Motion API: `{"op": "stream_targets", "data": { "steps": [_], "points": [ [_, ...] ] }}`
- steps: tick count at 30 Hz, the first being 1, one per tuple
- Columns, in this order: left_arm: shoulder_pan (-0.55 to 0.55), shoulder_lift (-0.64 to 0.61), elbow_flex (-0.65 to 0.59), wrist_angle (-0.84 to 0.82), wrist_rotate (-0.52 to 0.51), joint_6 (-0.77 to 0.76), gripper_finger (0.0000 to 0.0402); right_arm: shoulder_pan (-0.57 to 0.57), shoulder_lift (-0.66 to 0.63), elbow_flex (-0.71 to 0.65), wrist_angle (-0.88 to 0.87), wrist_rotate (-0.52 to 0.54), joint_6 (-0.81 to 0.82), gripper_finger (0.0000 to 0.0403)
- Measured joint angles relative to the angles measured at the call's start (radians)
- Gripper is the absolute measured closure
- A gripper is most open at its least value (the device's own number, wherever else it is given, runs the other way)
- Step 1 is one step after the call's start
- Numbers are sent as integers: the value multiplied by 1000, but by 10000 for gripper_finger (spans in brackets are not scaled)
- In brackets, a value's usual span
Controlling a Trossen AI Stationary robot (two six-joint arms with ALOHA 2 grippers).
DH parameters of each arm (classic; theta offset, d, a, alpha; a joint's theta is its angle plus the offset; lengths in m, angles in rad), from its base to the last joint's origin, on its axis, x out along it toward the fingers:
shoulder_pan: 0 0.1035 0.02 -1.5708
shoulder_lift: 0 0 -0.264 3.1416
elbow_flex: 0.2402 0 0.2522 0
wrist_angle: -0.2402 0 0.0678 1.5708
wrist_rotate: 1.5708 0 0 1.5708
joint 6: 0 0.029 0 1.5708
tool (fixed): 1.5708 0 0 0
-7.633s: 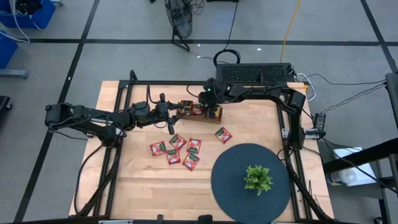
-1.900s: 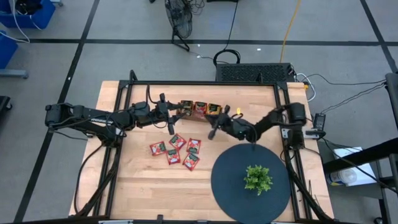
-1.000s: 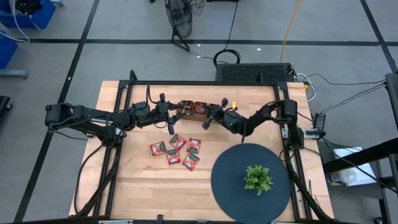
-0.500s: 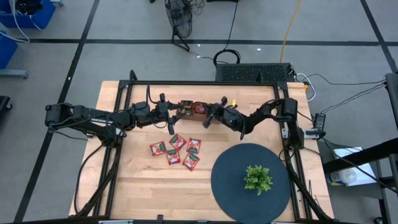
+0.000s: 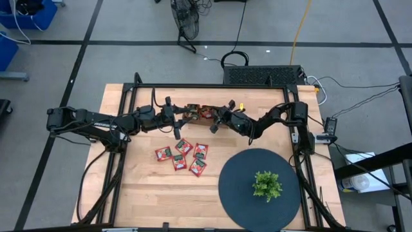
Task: Pick & Place Tea
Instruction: Put the red tea bag into the middle section wooden organizer
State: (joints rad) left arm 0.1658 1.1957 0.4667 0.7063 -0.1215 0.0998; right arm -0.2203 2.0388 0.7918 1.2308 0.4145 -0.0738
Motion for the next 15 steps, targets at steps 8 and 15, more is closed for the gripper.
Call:
{"op": "stream_targets", "data": {
  "steps": [8,15],
  "points": [
    [0,0,0,0,0,0,244,-22,-184,72,-431,-142,34,237],
    [0,0,0,0,0,0,232,-92,-219,307,-953,-322,28,238]
  ]
}}
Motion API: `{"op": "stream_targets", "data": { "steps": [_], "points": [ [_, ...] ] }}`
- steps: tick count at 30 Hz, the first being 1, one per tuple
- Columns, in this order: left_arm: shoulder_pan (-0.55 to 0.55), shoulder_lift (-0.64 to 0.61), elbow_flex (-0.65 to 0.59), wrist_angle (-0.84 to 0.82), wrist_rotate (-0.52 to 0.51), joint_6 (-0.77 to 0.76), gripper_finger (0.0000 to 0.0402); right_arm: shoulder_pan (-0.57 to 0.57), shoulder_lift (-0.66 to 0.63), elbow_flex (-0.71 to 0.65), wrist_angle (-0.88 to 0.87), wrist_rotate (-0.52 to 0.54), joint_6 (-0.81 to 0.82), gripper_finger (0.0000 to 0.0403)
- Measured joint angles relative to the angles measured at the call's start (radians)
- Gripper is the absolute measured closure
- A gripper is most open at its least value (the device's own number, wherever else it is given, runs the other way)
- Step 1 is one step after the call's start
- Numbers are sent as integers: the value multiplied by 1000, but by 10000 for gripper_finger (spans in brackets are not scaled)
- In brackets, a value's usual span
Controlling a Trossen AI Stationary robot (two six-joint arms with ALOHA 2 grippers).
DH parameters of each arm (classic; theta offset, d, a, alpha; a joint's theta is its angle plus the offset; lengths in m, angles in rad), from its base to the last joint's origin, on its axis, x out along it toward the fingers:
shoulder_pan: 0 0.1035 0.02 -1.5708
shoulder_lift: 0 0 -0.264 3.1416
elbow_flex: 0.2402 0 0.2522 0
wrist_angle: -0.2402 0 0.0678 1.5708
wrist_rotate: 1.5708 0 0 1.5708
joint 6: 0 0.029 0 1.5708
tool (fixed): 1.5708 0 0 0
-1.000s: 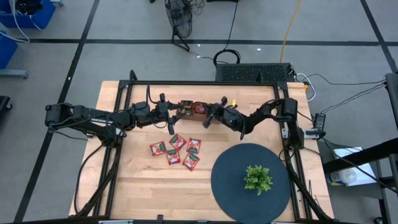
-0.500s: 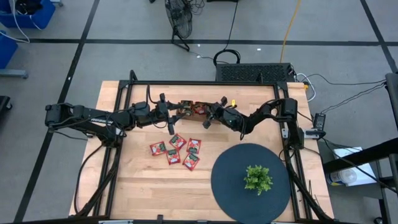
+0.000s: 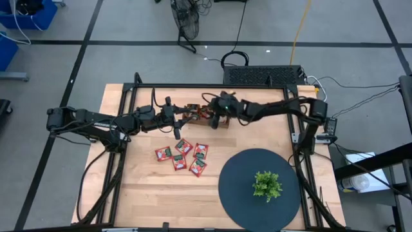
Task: Pick & Place Tea
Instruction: Put the red tea bag into the middle section wooden organizer
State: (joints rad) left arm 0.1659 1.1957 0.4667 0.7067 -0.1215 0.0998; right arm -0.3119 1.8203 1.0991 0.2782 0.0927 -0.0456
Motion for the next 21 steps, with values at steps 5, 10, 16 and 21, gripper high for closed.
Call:
{"op": "stream_targets", "data": {
  "steps": [5,10,16,21],
  "points": [
    [0,0,0,0,0,0,225,-40,27,47,-18,-55,-10,242],
    [0,0,0,0,0,0,229,-74,37,48,-36,-124,20,254],
    [0,0,0,0,0,0,239,-73,75,47,-27,-181,30,275],
    [0,0,0,0,0,0,244,-67,81,47,10,-201,21,327]
  ]
}}
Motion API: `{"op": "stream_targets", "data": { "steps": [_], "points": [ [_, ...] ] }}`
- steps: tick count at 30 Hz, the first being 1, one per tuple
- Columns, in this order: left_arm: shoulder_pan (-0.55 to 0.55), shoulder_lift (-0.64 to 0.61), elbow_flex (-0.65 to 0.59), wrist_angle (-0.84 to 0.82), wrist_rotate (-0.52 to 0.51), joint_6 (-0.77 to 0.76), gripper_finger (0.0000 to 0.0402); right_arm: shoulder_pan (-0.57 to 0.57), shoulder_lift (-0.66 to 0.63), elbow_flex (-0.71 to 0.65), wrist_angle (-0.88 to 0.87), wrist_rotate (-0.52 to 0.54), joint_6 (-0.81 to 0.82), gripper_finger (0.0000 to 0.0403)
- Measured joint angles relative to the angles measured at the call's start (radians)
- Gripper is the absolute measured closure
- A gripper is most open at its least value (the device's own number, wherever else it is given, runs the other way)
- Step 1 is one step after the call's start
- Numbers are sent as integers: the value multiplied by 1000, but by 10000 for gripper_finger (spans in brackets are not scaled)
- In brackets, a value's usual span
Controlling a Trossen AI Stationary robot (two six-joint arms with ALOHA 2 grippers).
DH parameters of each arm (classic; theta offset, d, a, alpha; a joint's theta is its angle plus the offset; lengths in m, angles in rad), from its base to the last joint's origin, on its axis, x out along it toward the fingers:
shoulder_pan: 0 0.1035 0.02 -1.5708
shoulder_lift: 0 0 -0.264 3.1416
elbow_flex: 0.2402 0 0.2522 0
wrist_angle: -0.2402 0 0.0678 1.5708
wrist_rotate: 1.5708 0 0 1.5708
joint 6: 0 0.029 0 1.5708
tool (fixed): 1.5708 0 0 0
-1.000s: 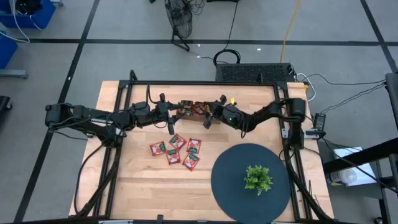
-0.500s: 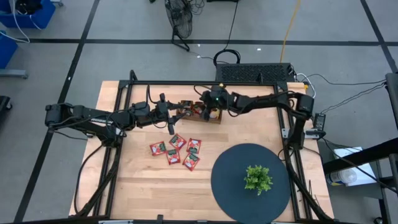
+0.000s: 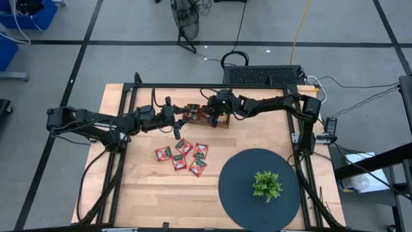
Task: Pick & Place Tea
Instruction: Put the red tea bag into the middle section wooden organizer
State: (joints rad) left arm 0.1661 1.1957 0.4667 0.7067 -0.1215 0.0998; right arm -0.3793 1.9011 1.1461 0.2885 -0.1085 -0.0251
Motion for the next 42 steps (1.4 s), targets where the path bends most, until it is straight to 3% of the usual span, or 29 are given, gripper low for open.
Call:
{"op": "stream_targets", "data": {
  "steps": [4,12,16,23,29,35,42],
  "points": [
    [0,0,0,0,0,0,239,6,-4,0,39,0,-20,392],
    [0,0,0,0,0,0,224,43,-6,-18,116,55,-34,402],
    [0,0,0,0,0,0,223,76,-6,-98,268,152,-44,402],
    [0,0,0,0,0,0,234,105,-6,-316,699,291,-93,403],
    [0,0,0,0,0,0,243,87,11,-410,862,288,-87,403],
    [0,0,0,0,0,0,235,87,80,-407,1003,236,-74,403],
    [0,0,0,0,0,0,223,78,139,-388,1044,238,-66,403]
  ]
}}
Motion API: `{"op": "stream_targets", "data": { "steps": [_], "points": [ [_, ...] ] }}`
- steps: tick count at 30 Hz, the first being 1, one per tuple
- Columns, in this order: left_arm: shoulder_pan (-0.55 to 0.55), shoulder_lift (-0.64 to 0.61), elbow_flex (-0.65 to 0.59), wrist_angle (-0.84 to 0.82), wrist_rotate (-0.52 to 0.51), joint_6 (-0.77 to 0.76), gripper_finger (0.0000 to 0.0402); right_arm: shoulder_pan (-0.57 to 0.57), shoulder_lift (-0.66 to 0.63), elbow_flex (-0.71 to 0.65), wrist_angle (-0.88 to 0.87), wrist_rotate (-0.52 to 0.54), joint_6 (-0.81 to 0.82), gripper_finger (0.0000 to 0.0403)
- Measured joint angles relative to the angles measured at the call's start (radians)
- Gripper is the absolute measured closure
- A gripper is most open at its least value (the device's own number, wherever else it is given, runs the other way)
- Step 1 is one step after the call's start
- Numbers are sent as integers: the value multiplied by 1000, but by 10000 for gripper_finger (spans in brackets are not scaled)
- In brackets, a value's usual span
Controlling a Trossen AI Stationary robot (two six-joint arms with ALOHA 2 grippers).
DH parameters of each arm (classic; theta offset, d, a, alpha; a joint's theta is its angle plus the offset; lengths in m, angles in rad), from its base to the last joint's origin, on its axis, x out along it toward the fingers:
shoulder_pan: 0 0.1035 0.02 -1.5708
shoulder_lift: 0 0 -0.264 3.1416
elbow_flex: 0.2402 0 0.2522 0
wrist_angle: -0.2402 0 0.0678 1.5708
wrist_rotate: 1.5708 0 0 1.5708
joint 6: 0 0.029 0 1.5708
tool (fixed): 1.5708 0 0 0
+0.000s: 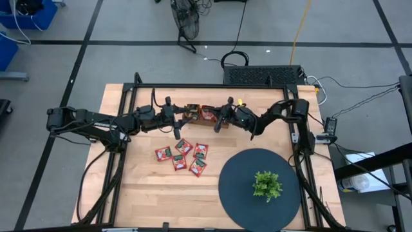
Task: Pick & Place Tea
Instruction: Put the red tea bag into the middle section wooden organizer
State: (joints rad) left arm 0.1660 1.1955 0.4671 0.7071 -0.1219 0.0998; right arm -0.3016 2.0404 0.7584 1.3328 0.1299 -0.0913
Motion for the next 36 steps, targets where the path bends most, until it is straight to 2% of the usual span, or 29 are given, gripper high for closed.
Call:
{"op": "stream_targets", "data": {
  "steps": [10,16,21,26,31,36],
  "points": [
    [0,0,0,-1,0,0,237,2,53,67,12,9,-50,403],
    [0,0,0,-1,0,0,245,2,53,65,-11,91,-106,403],
    [0,0,0,0,0,0,239,0,53,64,-81,106,-109,403],
    [0,0,0,0,0,0,229,0,53,64,-79,108,-108,402],
    [0,0,0,0,0,0,222,2,53,64,-35,184,-110,385],
    [0,0,0,0,0,0,227,6,53,64,-28,184,-98,353]
  ]
}}
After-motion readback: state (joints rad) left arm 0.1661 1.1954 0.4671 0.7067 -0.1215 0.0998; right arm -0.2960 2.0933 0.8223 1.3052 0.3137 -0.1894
